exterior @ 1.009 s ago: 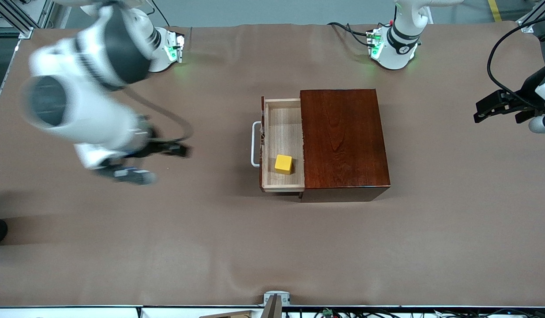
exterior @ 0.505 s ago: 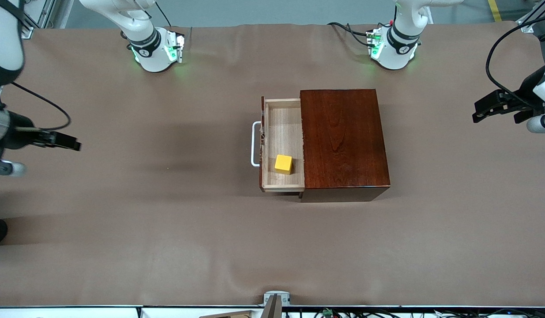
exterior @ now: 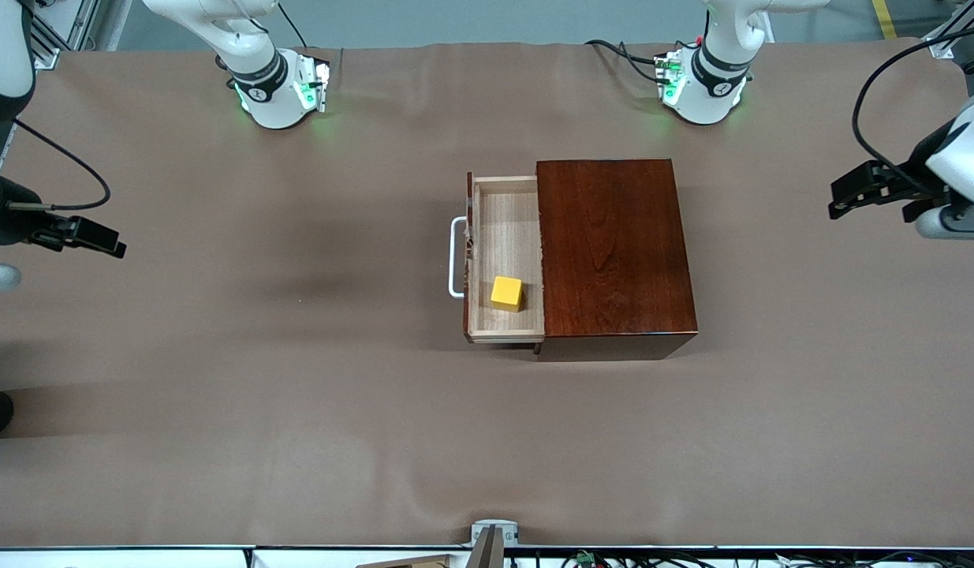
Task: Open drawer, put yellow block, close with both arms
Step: 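Move the left gripper to the front of the open drawer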
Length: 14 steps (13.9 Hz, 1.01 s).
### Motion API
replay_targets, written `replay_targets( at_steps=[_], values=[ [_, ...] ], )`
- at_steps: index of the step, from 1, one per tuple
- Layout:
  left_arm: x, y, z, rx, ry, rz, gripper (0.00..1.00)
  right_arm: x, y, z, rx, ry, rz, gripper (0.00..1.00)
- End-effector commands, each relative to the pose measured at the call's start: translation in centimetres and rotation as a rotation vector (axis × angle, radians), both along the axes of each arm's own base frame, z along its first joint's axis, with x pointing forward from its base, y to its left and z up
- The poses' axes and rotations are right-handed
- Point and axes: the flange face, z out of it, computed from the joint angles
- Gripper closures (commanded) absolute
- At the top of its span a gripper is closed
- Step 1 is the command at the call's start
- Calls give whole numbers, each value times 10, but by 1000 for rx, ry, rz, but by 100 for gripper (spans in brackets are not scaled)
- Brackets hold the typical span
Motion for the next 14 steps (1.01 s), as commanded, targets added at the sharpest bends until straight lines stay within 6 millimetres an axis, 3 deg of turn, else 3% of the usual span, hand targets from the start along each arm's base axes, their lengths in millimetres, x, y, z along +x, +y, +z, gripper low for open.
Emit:
replay_targets(
  at_steps=[1, 3, 6, 7, 11, 14],
  values=[
    [5, -12, -10, -7, 12, -19, 0, -11, -12, 15, -10, -13, 51, 0],
    [13, -25, -29, -41, 50, 17, 0, -12, -17, 21, -10, -16, 45, 0],
    [20, -67, -58, -38, 107, 145, 0, -12, -21, 21, -9, -14, 34, 0],
    [15, -100, -67, -33, 126, 160, 0, -12, -20, 21, -9, -14, 34, 0],
    [5, -192, -93, 24, 159, 315, 0, -11, -18, 21, -7, -14, 37, 0],
    [-13, -273, -115, 47, 146, 380, 0, -11, -16, 21, -6, -14, 40, 0]
  ],
)
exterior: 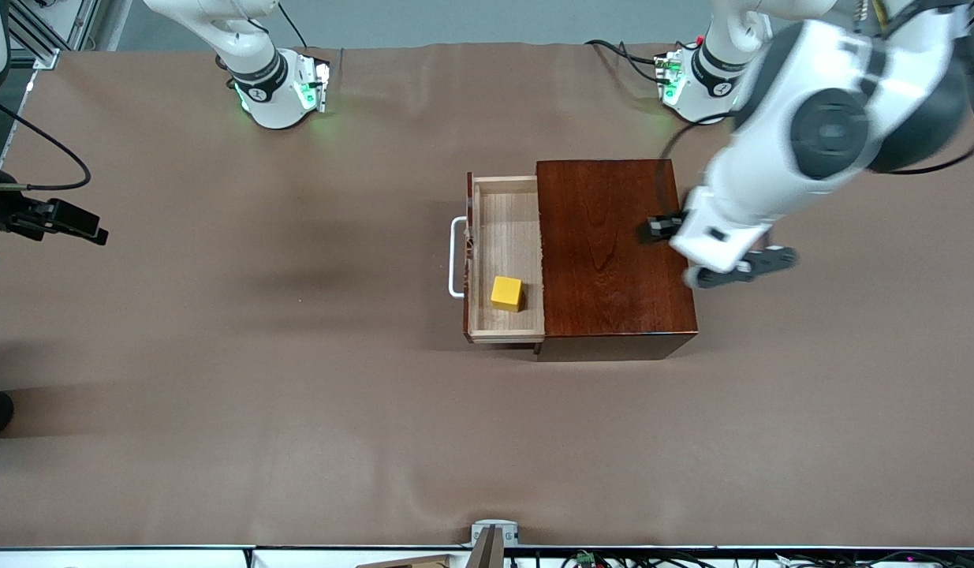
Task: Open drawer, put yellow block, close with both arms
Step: 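Move the left gripper to the front of the open drawer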
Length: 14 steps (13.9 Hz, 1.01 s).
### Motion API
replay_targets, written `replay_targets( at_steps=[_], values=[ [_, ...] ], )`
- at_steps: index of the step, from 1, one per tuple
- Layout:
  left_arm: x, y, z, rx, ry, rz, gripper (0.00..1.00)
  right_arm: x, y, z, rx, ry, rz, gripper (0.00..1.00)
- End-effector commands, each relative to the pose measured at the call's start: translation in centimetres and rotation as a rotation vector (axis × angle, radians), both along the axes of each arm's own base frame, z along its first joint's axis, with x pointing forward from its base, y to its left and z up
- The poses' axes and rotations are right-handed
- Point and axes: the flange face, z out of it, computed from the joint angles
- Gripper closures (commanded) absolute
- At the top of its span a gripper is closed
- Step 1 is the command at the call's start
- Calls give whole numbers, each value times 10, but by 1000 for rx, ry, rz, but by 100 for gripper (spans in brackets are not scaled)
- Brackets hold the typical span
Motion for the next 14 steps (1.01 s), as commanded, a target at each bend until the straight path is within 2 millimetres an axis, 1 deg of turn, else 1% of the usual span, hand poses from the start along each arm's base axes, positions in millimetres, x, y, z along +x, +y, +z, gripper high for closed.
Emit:
replay_targets(
  at_steps=[1, 4, 5, 7, 9, 11, 14],
  values=[
    [-7, -62, -10, -1, -42, 115, 0, -3, 0, 7, -7, -3, 10, 0],
    [-25, -120, -20, -19, -109, 296, 0, -3, 0, 8, -5, -5, 10, 0],
    [-31, -136, -22, -30, -125, 343, 0, -3, 0, 8, -4, -5, 9, 0],
    [-38, -166, -25, -76, -164, 418, 0, -3, 0, 8, -4, -5, 9, 0],
    [-53, -201, -34, -84, -163, 512, 0, -3, 1, 7, -4, -4, 11, 0],
    [-69, -230, -47, -84, -156, 639, 0, -3, 1, 7, -4, -4, 9, 0],
    [-78, -257, -67, -107, -150, 831, 0, -3, 1, 7, -4, -4, 9, 0]
  ],
)
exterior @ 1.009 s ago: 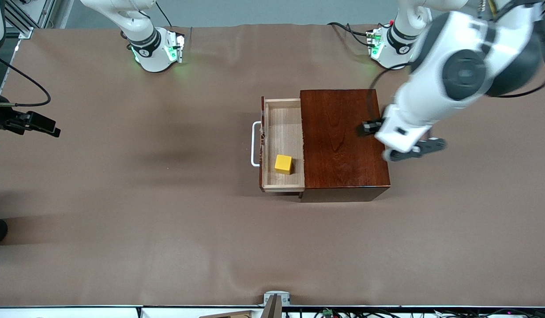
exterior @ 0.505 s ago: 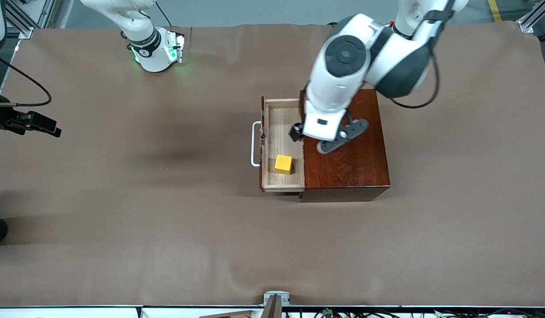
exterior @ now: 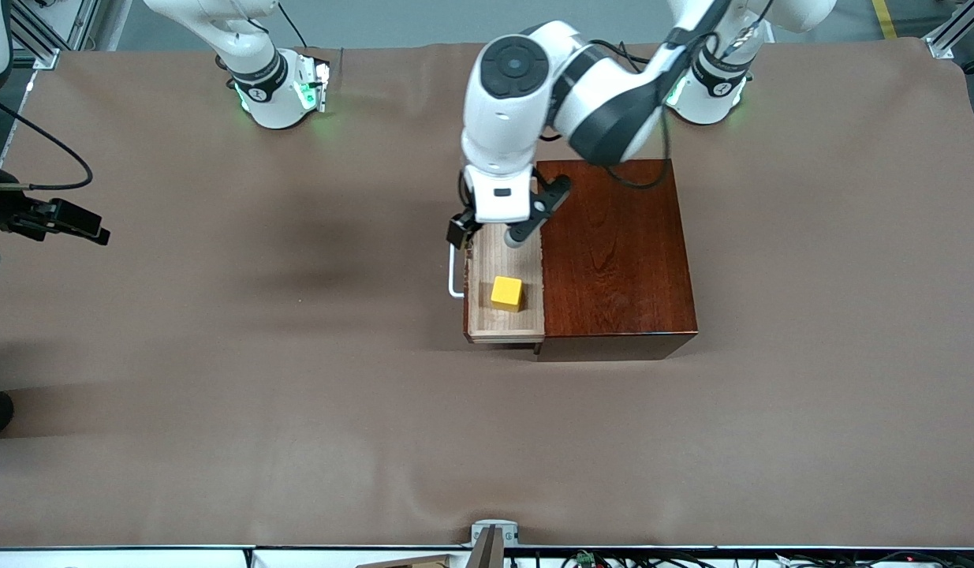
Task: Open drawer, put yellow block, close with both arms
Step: 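Move the left gripper to the front of the open drawer, then push the drawer shut into the box with the left gripper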
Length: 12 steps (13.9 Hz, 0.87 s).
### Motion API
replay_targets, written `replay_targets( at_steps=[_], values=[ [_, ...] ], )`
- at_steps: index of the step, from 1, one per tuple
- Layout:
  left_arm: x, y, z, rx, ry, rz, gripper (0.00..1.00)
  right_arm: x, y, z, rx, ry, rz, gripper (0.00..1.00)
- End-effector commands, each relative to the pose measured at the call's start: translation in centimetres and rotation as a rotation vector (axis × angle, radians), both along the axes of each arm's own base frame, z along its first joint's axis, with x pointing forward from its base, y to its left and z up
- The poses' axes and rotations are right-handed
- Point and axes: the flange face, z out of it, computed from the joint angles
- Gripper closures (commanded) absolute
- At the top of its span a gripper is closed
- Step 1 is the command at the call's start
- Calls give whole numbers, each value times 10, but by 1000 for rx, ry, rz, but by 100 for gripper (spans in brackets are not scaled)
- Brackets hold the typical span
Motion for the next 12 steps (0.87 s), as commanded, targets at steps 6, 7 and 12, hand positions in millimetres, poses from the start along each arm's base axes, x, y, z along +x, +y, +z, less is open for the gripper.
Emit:
replay_targets(
  at_steps=[6, 7, 12],
  values=[
    [-4, -53, -67, -76, 73, 503, 0, -3, 2, 5, -4, 0, 10, 0],
    [-4, -55, -76, -80, 109, 530, 0, -3, 2, 5, -4, 0, 9, 0],
    [4, -50, -103, -71, 181, 569, 0, -3, 2, 5, -4, 0, 10, 0]
  ],
)
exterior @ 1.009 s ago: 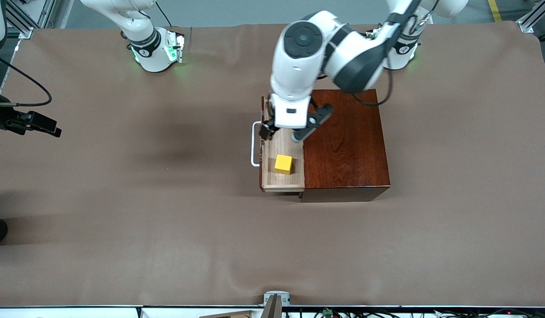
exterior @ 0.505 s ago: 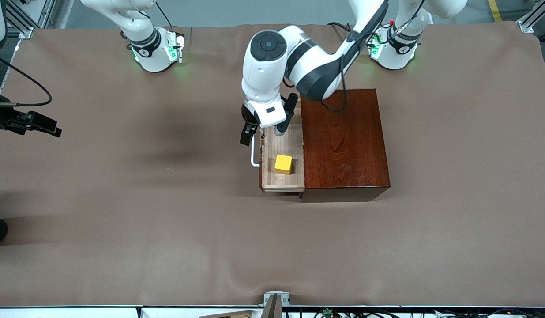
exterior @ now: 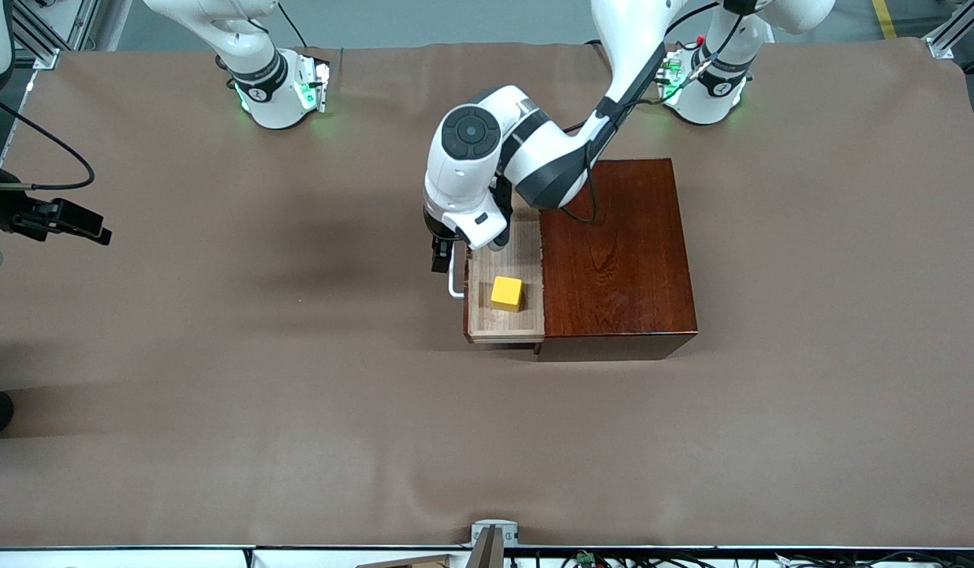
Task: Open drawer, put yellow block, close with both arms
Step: 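Push the drawer shut into the box with the left gripper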
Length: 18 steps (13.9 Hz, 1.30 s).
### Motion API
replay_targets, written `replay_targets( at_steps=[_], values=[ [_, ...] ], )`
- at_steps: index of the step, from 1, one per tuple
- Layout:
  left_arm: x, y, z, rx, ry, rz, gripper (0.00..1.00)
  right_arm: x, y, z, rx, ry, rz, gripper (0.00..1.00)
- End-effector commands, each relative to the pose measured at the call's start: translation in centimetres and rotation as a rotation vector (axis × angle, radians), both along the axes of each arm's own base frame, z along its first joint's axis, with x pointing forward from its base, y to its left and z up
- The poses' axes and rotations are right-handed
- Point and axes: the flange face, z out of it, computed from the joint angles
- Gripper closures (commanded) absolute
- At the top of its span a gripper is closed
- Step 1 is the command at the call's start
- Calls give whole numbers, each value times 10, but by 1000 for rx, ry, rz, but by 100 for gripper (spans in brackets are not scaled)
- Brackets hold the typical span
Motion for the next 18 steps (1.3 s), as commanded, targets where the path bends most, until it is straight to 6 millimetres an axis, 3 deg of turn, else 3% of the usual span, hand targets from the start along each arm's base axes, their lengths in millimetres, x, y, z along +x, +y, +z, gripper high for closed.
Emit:
replay_targets(
  at_steps=[1, 9, 16, 18],
  values=[
    [7, -1, -6, -6, 11, 31, 0, -3, -1, 5, -2, -1, 3, 0],
    [10, 13, -29, 119, -10, -7, 0, -3, -1, 5, -4, 0, 5, 0],
    [9, 36, -33, 316, 2, 4, 0, -3, -1, 5, -4, 0, 5, 0],
    [15, 51, -31, 367, 17, 31, 0, -3, -1, 5, -4, 0, 6, 0]
  ],
)
